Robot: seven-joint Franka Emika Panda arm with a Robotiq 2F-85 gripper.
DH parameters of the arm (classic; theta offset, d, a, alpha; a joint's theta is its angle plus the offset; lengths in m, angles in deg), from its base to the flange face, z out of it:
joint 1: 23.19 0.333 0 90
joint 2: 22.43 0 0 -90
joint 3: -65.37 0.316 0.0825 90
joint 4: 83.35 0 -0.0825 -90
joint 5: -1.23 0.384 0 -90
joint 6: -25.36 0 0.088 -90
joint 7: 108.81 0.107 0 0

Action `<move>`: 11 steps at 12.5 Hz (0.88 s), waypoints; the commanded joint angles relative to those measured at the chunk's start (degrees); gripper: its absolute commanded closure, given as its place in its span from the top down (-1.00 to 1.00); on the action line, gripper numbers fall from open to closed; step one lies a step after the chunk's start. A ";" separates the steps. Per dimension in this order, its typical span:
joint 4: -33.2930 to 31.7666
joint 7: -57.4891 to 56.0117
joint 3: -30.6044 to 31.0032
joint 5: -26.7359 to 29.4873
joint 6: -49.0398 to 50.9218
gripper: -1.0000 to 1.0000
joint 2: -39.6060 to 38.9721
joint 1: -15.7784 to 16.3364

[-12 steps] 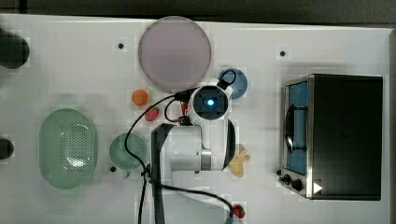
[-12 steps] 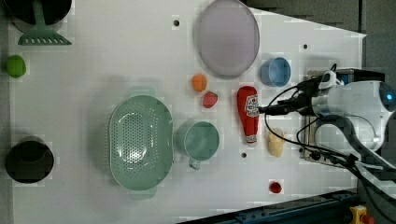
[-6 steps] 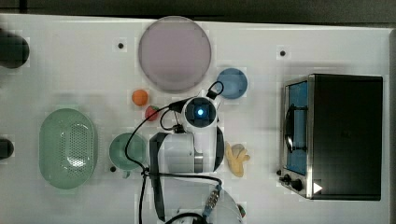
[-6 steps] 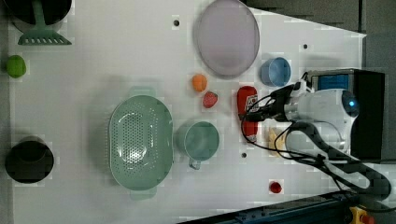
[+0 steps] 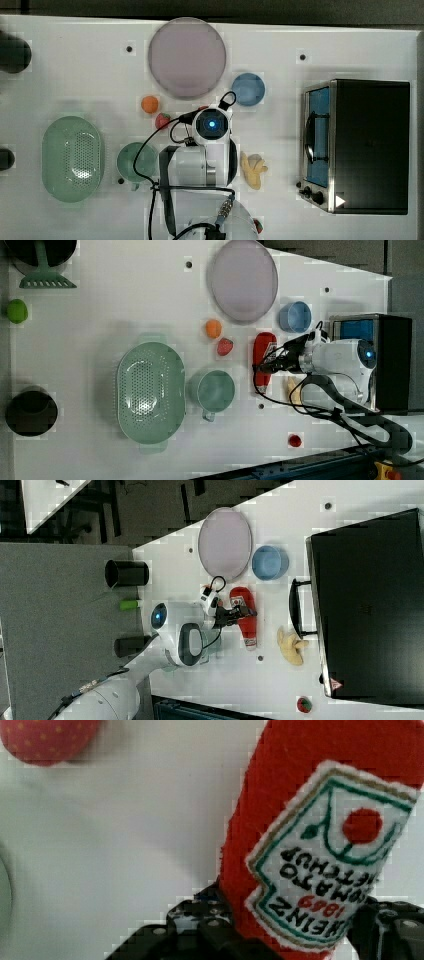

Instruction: Pick Ketchup from the table and place it in strainer.

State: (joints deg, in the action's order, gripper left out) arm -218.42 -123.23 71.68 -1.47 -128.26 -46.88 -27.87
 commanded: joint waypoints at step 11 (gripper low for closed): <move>9.37 12.93 7.93 2.03 39.30 0.22 30.45 0.82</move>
State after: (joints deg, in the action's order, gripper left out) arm -209.69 -117.10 76.78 -0.04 -91.51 -12.92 -29.01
